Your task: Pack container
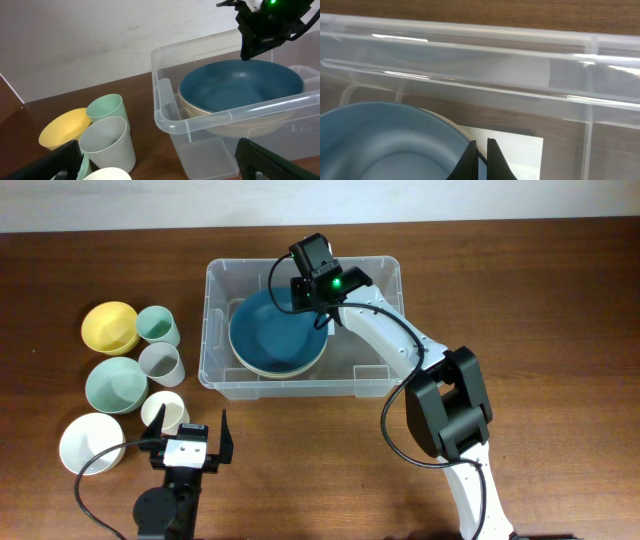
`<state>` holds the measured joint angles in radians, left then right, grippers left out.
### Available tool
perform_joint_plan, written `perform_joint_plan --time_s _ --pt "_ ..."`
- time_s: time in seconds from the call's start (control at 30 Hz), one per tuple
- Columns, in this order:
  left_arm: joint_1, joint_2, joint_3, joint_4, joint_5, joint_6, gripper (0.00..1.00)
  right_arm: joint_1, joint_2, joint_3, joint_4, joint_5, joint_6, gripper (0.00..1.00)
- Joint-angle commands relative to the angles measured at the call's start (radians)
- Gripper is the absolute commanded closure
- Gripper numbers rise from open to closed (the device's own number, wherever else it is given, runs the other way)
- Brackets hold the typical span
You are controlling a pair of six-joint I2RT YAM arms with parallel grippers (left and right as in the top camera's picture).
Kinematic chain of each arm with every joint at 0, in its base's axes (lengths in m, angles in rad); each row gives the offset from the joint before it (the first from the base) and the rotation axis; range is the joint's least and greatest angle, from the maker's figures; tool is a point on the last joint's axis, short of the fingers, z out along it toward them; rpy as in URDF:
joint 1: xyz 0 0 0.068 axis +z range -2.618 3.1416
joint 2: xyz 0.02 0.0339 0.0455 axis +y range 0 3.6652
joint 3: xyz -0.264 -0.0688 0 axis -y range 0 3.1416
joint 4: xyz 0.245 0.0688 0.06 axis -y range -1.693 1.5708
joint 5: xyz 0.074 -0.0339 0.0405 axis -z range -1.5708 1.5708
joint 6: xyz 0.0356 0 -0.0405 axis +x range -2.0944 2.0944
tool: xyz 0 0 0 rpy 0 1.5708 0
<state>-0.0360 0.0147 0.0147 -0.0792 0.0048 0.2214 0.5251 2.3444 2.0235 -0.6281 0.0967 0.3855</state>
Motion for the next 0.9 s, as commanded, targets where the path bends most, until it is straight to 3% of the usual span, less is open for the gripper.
perform_joint_plan --time_s 0.0,0.43,0.5,0.57,0.63,0.67,0.73,0.77,0.87 --pt "0.006 -0.006 -0.005 -0.002 0.015 0.015 0.0 -0.008 0.019 0.013 -0.005 0.016 -0.003 0.96" --pt "0.006 -0.006 -0.005 -0.002 0.015 0.015 0.0 -0.002 -0.036 0.083 -0.046 0.006 -0.012 0.96" --pt "0.006 -0.006 -0.005 -0.002 0.014 0.016 0.0 -0.003 -0.066 0.139 -0.087 0.009 -0.012 0.91" --pt "0.006 -0.006 -0.005 -0.002 0.015 0.015 0.0 -0.004 -0.093 0.208 -0.145 0.033 -0.012 0.78" --pt "0.006 -0.006 -0.005 -0.002 0.015 0.015 0.0 -0.006 -0.121 0.284 -0.218 0.085 -0.012 0.46" --pt "0.006 -0.006 -0.005 -0.002 0.015 0.016 0.0 -0.009 -0.134 0.324 -0.26 0.113 -0.012 0.25" --pt "0.006 -0.006 -0.005 -0.002 0.015 0.016 0.0 -0.02 -0.155 0.407 -0.348 0.17 -0.011 0.07" --pt "0.006 -0.006 -0.005 -0.002 0.015 0.016 0.0 -0.03 -0.166 0.446 -0.393 0.194 -0.011 0.0" --pt "0.006 -0.006 -0.005 -0.002 0.015 0.015 0.0 -0.07 -0.193 0.541 -0.529 0.257 -0.011 0.01"
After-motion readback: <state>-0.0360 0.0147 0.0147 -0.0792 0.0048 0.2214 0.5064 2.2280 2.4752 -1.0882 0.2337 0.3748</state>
